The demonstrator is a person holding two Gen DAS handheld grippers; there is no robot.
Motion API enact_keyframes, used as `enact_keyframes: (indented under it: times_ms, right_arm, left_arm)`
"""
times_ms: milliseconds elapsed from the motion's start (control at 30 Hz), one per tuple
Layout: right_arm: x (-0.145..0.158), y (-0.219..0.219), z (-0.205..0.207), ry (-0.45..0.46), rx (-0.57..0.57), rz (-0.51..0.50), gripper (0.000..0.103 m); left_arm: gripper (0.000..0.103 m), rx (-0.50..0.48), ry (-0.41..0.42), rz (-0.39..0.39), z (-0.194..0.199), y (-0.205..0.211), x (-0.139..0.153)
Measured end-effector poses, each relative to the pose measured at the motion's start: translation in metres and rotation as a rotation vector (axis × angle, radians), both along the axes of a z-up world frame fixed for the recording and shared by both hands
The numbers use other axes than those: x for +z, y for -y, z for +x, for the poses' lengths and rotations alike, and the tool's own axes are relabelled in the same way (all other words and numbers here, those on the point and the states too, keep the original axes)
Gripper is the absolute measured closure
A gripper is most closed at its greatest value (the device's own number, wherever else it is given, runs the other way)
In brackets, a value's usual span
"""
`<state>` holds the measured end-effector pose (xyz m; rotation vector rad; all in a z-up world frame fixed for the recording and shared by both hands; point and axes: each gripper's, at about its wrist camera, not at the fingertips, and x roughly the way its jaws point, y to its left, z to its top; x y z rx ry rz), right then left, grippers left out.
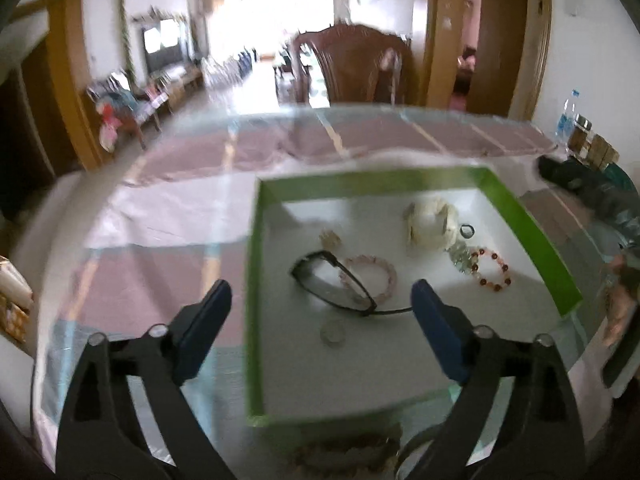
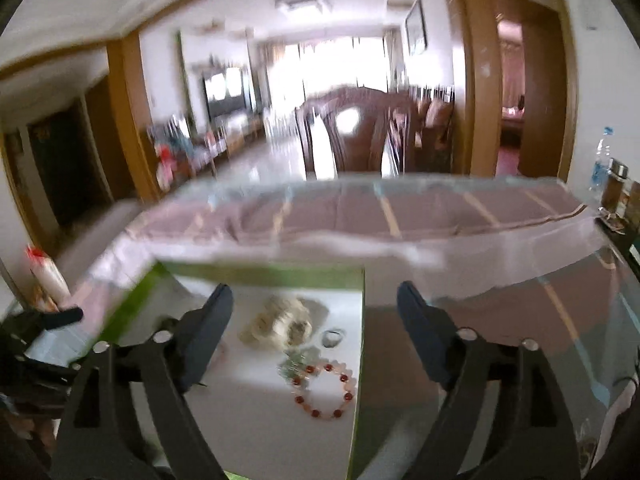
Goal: Organize jewelry
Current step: 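Withdraw both open tools from the green box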
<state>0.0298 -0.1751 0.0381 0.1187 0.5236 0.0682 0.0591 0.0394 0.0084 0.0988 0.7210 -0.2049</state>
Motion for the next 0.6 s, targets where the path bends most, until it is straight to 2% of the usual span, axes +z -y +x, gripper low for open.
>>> enact_keyframes:
  times_ms: [33,100,133,200,267,333,433,533,600]
  right_arm:
    - [0.012,0.003,-0.021,0.051,-0.004,0.019,0.016]
    - [0.031,0.008,-0.059,0.133,-0.003,0.045,0.006]
    - [0.040,0.010,-0.085,0.179,0.005,0.056,0.005]
    - [0.048,0.009,-0.123,0.224,0.015,0.056,0.004]
    - [0.047,0.006,-0.162,0.231,0.036,0.049,0.004]
    - [0.041,0.000,-0.189,0.218,0.055,0.038,0.004]
    - [0.020,-0.011,-0.223,0.181,0.081,0.036,0.004]
    - [-0.005,-0.024,-0.243,0.118,0.108,0.029,0.004]
    - [-0.019,-0.031,-0.251,0.092,0.114,0.017,0.004]
  left_arm:
    - [0.009,0.008,0.018,-0.014,-0.009,-0.004,0.006]
    - [0.004,0.034,0.092,-0.107,-0.045,-0.026,0.027]
    - [0.004,0.050,0.127,-0.161,-0.065,-0.039,0.035]
    - [0.004,0.069,0.166,-0.234,-0.094,-0.057,0.043]
    - [0.004,0.090,0.190,-0.279,-0.126,-0.071,0.045]
    - [0.004,0.115,0.225,-0.290,-0.159,-0.079,0.041]
    - [0.004,0.109,0.250,-0.238,-0.190,-0.072,0.030]
    - [0.004,0.079,0.221,-0.199,-0.211,-0.058,0.011]
    - [0.004,0.055,0.207,-0.225,-0.226,-0.050,-0.002]
